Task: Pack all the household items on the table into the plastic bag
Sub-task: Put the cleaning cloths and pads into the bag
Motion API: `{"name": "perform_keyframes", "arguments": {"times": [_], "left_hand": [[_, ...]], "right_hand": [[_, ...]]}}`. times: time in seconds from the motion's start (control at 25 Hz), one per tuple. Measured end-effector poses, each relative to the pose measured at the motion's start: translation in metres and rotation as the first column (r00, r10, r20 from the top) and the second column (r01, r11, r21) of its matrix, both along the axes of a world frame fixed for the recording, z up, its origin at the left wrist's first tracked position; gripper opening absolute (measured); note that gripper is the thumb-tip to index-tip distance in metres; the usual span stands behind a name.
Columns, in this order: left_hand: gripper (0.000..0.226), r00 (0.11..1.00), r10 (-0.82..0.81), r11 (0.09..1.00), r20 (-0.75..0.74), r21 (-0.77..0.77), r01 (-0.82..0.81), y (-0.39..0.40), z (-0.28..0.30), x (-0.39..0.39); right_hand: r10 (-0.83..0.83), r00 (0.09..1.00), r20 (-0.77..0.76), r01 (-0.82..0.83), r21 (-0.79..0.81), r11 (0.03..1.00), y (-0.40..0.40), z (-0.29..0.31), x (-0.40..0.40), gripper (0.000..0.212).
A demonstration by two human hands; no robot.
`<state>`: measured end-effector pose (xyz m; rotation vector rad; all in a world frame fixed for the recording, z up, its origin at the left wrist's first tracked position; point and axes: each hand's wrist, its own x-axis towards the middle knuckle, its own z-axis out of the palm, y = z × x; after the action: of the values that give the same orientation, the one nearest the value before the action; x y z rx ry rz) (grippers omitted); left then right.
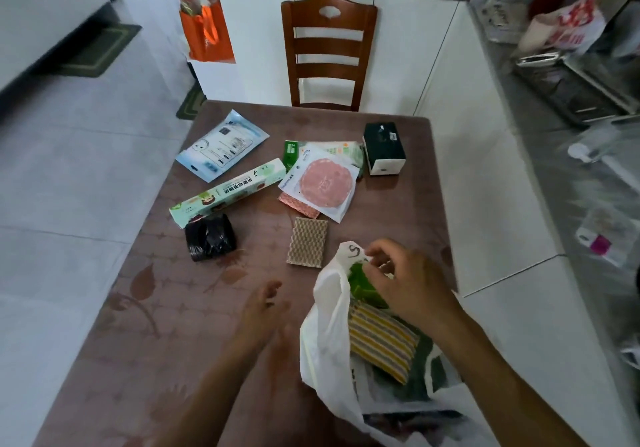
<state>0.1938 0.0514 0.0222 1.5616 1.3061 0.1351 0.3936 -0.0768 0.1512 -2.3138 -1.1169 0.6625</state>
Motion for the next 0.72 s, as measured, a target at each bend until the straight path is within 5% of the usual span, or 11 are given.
{"name": "perform_keyframes", "arguments": {"times": [0.12, 0.24, 0.48, 0.6, 0.72], "left_hand": [[0.078, 0.838, -0.326, 0.915, -0.437, 0.077, 0.396, 0.046, -0.042, 0.024], [0.127, 0.690, -0.320, 0.919, -0.650, -0.036, 0.393, 0.074, -0.057, 0.051], [0.147, 0.687, -0.316, 0.930, -0.654, -0.071, 0.360, 0.091, -0.067, 0.066], [0.147, 0.688, -0.318, 0.927, -0.652, -0.060, 0.371, 0.093, -0.070, 0.065], [0.149, 0.677, -0.323, 0.922, -0.662, -0.057, 0.384, 0.095, -0.079, 0.065]], "right_hand": [[0.037, 0.999, 0.026, -0.037, -0.007, 0.999, 0.040, -0.019, 0.020, 0.014], [0.028, 1.000, -0.009, -0.028, -0.003, 1.000, 0.073, -0.046, 0.051, 0.011], [-0.231, 0.926, -0.298, 0.183, -0.179, 0.967, 0.171, -0.135, 0.121, 0.022], [-0.381, 0.877, -0.293, 0.323, -0.227, 0.919, 0.212, -0.180, 0.137, 0.047], [-0.588, 0.707, -0.392, 0.556, -0.205, 0.805, 0.238, -0.210, 0.142, 0.070]]}}
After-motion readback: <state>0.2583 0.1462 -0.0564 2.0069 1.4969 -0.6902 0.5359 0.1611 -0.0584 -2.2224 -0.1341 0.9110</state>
